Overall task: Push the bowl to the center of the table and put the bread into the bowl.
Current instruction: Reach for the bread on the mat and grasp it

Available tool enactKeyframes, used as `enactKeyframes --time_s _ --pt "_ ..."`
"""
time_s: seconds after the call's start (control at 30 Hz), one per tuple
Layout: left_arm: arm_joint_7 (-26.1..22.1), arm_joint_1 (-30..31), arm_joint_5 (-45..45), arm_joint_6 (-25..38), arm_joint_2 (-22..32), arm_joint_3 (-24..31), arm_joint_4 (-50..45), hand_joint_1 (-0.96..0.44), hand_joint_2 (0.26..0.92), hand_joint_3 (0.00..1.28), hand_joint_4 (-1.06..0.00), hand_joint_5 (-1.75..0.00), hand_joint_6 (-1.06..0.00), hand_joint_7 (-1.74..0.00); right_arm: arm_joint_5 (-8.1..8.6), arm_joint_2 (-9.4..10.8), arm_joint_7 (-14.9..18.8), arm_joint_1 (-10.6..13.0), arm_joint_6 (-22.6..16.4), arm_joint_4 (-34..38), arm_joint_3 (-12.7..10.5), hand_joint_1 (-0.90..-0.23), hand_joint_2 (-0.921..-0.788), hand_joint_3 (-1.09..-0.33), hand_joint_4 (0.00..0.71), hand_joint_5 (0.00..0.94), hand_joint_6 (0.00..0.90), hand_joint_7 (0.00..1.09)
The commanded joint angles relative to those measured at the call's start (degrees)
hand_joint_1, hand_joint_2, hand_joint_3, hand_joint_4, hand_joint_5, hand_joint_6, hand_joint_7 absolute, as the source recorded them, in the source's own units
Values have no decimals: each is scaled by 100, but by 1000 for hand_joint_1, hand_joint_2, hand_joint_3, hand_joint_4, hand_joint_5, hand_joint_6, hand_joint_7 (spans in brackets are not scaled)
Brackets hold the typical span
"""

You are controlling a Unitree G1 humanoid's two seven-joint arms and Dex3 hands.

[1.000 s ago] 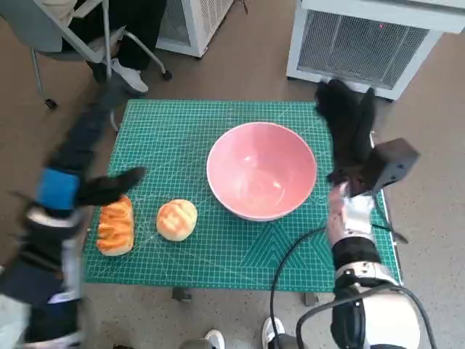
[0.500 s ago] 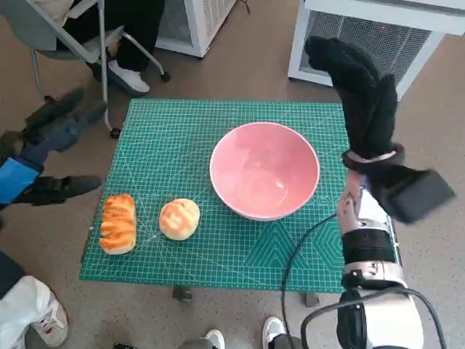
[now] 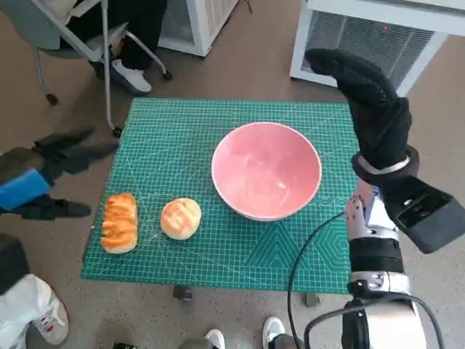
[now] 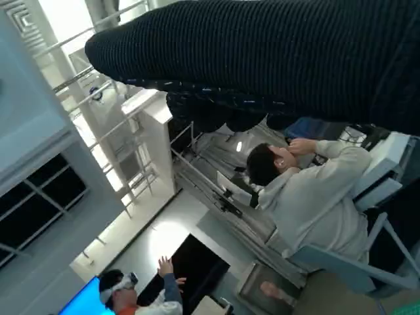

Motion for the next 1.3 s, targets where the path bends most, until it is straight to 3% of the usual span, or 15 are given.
enactKeyframes --time_s 0.03,0.27,0.63,1.03,1.3 --pt "-71 -170 342 -468 235 -334 291 -137 798 0 -215 -13 -421 -34 13 -27 -55 190 124 12 18 -585 -921 -805 231 17 -1 677" --pt "-5 -324 742 -1016 262 -756 718 -112 792 0 -239 -13 -427 -27 -17 -6 -102 210 186 27 45 -581 -921 -798 231 17 -1 673" --pt "670 -478 1606 -1836 148 -1224 1426 -96 803 5 -250 -6 -400 -6 -20 -21 -94 233 243 48 59 -575 -921 -793 234 18 -1 670" --pt "1424 -790 2723 -2054 62 -1816 1939 -77 841 18 -227 0 -392 -3 -25 -42 -107 255 289 -69 80 -572 -921 -797 232 16 -1 661" --pt "1884 -1001 3035 -2082 -259 -2259 2549 2 908 43 -243 -11 -421 -16 -23 -41 -128 281 311 -87 80 -568 -921 -804 231 15 -1 658"
